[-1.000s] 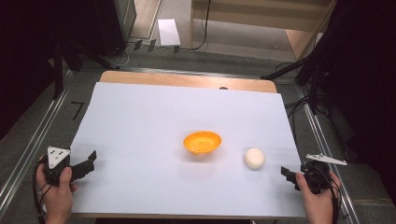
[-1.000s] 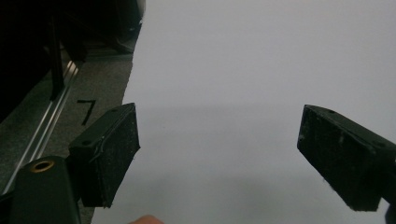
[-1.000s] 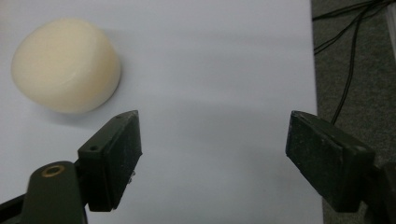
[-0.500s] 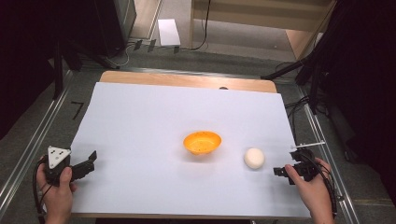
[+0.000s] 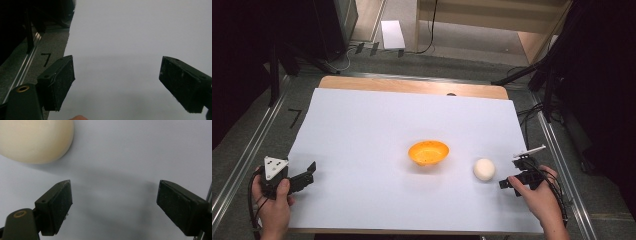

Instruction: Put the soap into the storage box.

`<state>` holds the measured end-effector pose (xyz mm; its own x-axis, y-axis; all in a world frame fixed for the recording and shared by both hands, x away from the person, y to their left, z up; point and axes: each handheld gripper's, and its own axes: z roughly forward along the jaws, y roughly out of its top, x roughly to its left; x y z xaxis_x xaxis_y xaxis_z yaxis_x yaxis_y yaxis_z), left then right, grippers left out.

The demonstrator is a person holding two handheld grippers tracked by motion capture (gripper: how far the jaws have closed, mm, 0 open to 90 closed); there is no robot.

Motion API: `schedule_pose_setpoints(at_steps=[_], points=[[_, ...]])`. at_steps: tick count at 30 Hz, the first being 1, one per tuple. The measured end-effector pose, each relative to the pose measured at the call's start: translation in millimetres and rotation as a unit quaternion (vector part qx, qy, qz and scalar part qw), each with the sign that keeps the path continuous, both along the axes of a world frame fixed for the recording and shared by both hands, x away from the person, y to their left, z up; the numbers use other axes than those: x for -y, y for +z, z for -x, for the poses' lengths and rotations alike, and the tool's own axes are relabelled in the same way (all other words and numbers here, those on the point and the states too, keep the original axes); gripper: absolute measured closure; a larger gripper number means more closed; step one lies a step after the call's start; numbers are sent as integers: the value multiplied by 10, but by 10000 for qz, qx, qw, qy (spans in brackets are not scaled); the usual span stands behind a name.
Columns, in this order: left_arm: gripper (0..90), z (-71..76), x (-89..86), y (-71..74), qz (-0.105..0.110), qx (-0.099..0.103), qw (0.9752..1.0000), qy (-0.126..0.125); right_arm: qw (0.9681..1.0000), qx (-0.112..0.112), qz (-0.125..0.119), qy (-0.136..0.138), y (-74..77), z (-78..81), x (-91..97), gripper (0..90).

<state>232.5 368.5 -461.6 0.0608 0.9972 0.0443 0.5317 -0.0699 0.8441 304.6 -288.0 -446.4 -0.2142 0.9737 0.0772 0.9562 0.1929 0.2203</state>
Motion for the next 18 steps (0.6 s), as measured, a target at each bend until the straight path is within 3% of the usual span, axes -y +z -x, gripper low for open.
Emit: schedule_pose_setpoints(at_steps=[18], points=[[138, -8, 9, -4, -14, -16, 10000, -14, 9999, -4, -4, 134, 138, -127, -227, 112]])
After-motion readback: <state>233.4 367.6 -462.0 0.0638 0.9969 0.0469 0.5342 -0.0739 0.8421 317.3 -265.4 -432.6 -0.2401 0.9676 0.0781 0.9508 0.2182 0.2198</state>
